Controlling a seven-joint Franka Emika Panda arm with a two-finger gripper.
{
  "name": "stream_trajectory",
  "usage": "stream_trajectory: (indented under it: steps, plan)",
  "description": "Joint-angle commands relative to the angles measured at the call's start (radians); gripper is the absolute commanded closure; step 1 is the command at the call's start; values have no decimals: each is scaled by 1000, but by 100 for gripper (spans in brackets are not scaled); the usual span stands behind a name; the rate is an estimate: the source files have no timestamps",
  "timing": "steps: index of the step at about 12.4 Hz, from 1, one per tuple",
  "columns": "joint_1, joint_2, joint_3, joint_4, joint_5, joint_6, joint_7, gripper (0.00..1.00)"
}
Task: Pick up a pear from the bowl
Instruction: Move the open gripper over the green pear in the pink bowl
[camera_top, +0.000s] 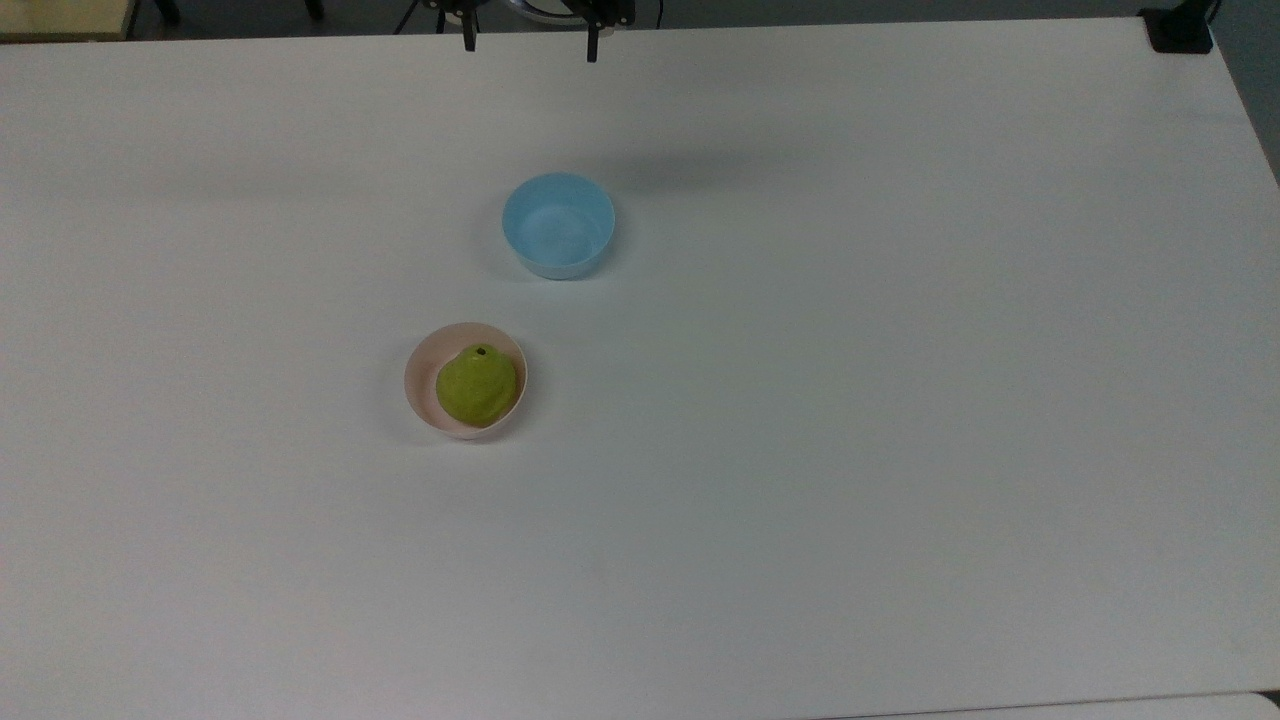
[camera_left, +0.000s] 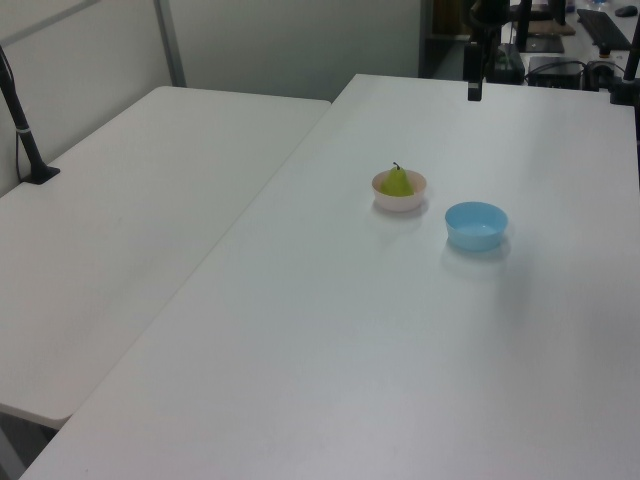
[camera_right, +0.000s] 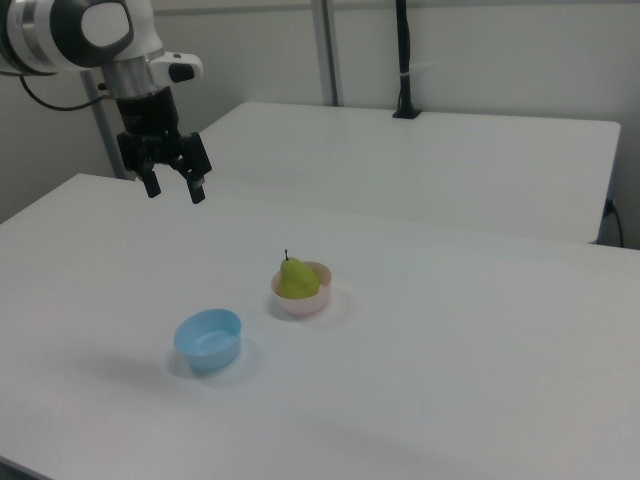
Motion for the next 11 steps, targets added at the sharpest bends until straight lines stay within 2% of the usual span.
stream_trajectory:
  steps: [1,7,9,11]
  plan:
    - [12,-7,-10,-19,-10,41,-19,0]
    - [5,10,-11,-15,-11,56,-19,0]
    - [1,18,-19,-18,-10,119,-19,0]
    - [-36,54,-20,-15,-10,198,-25,0]
